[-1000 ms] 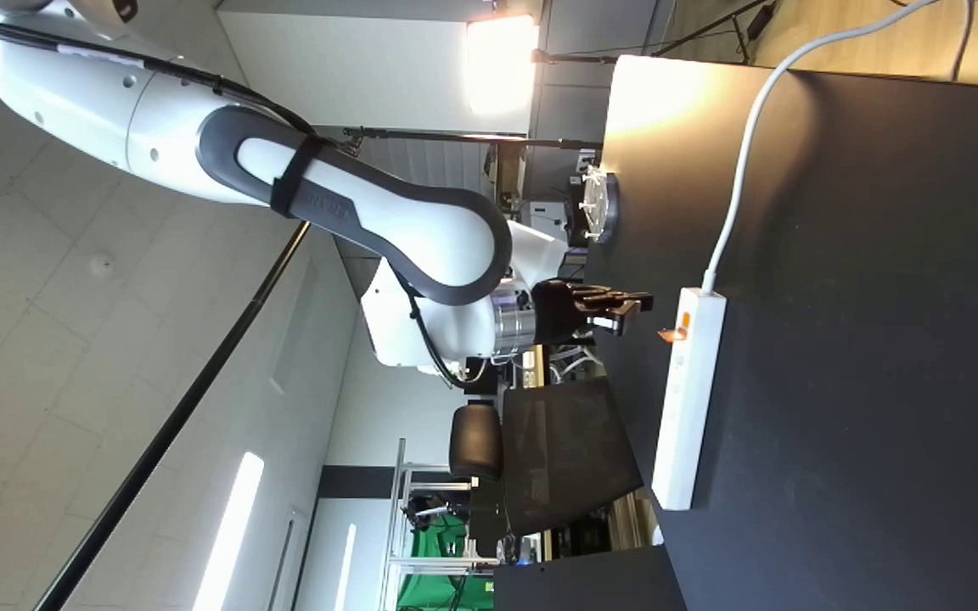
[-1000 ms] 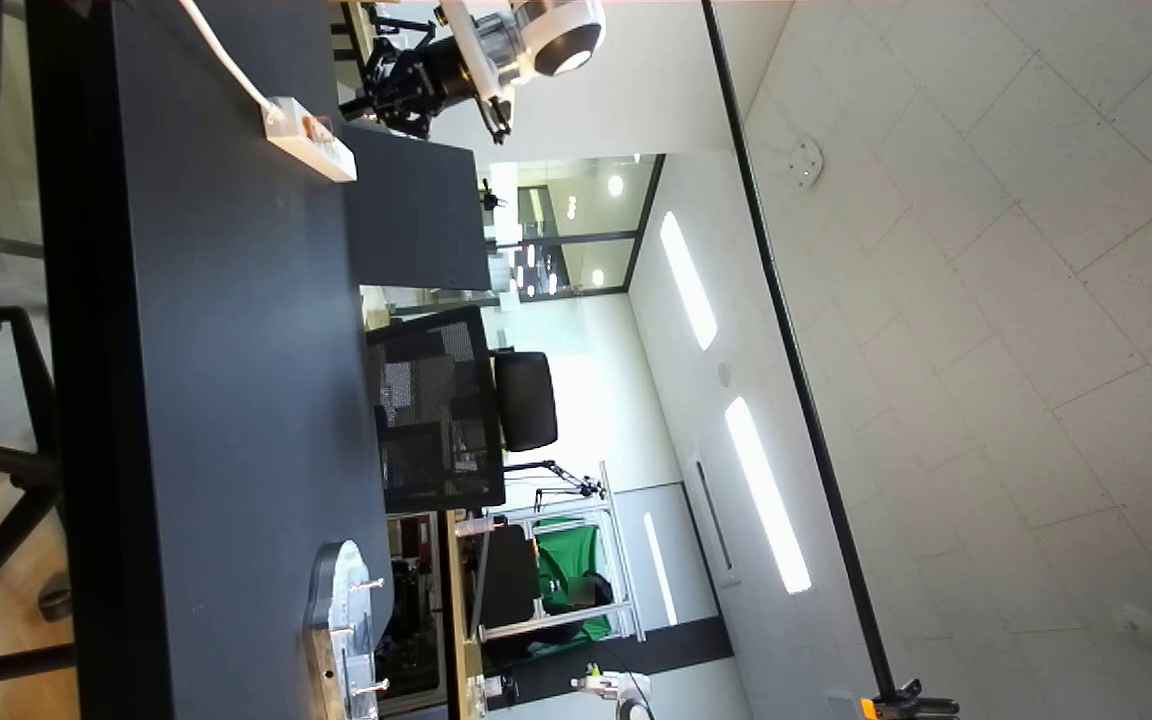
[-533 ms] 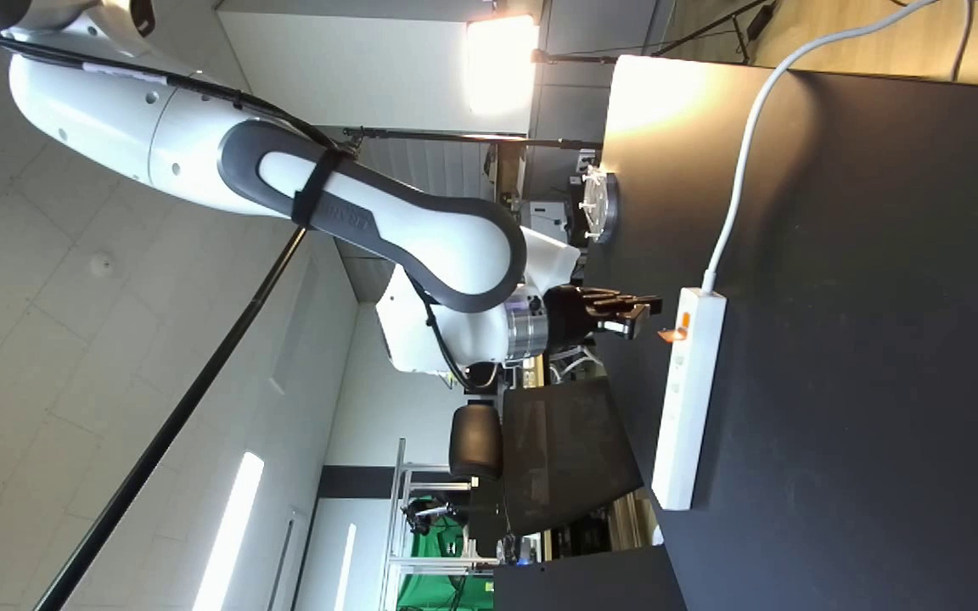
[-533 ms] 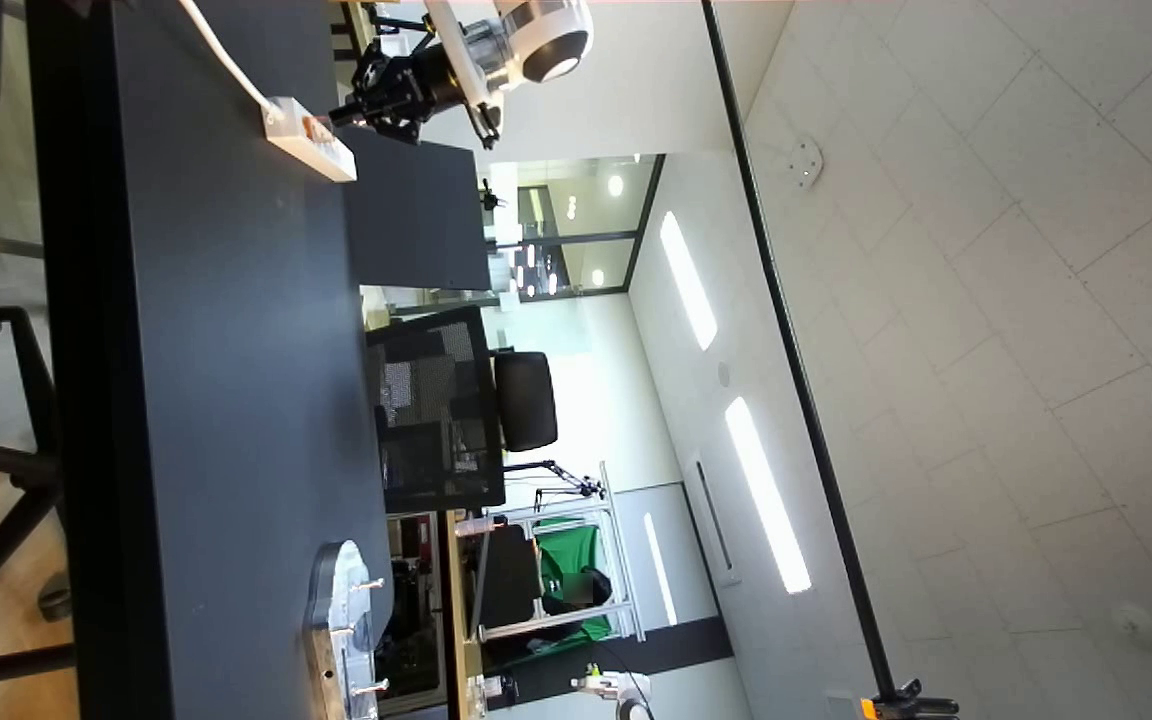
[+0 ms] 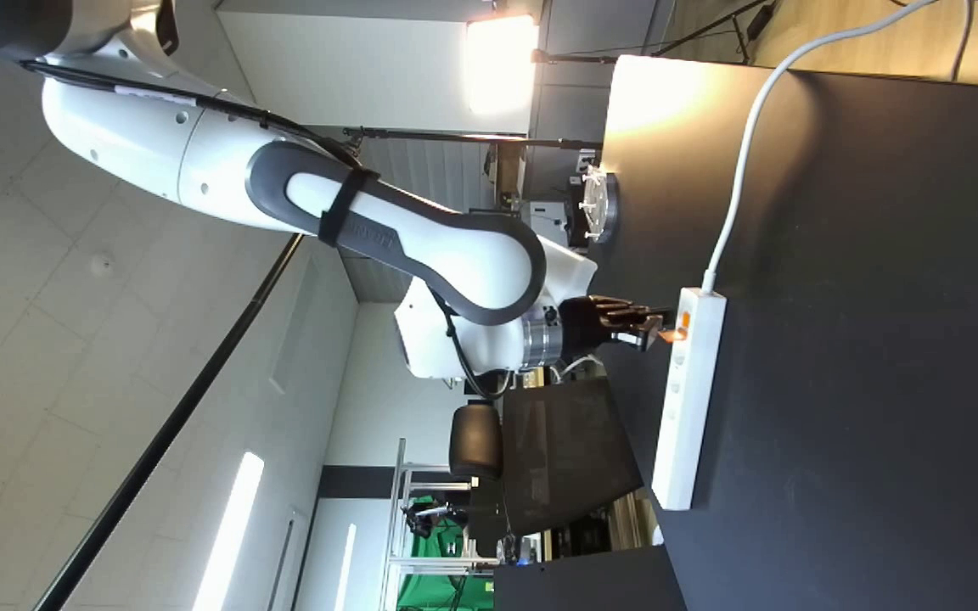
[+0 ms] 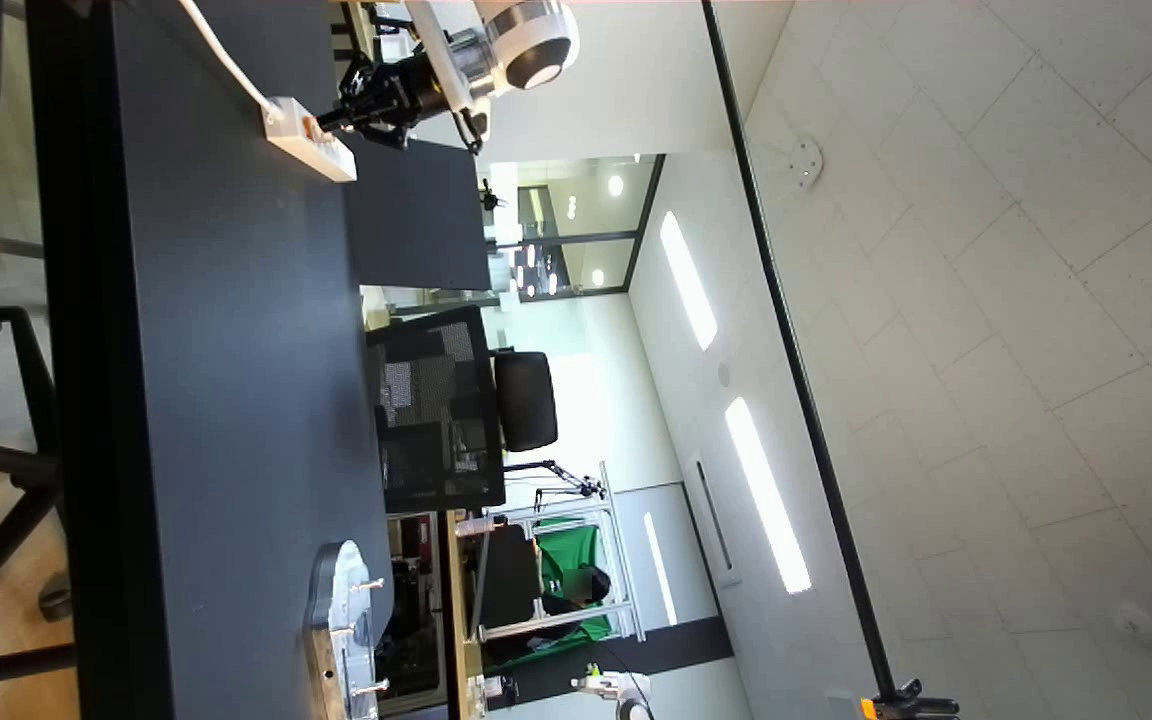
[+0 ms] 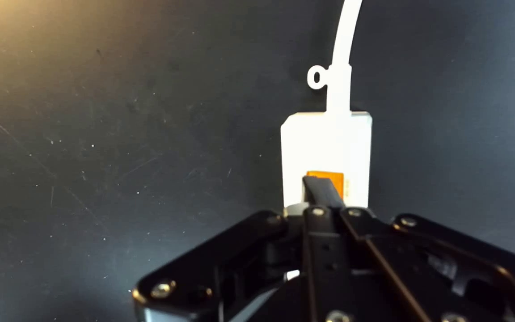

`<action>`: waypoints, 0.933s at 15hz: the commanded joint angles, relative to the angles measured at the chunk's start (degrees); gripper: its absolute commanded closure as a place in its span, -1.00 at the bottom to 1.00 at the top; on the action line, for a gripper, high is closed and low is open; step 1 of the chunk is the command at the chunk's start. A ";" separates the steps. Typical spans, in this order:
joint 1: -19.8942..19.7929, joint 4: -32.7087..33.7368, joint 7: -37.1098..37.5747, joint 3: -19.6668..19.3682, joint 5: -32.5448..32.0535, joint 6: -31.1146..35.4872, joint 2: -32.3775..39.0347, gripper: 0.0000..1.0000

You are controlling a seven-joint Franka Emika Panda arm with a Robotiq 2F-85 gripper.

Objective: Turn the adapter switch on and off

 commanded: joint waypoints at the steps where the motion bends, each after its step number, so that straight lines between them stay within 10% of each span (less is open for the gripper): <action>1: 0.66 2.20 0.34 -0.51 1.24 1.49 2.24 1.00; 14: 2.06 2.63 -0.50 -2.32 4.64 4.33 4.00 1.00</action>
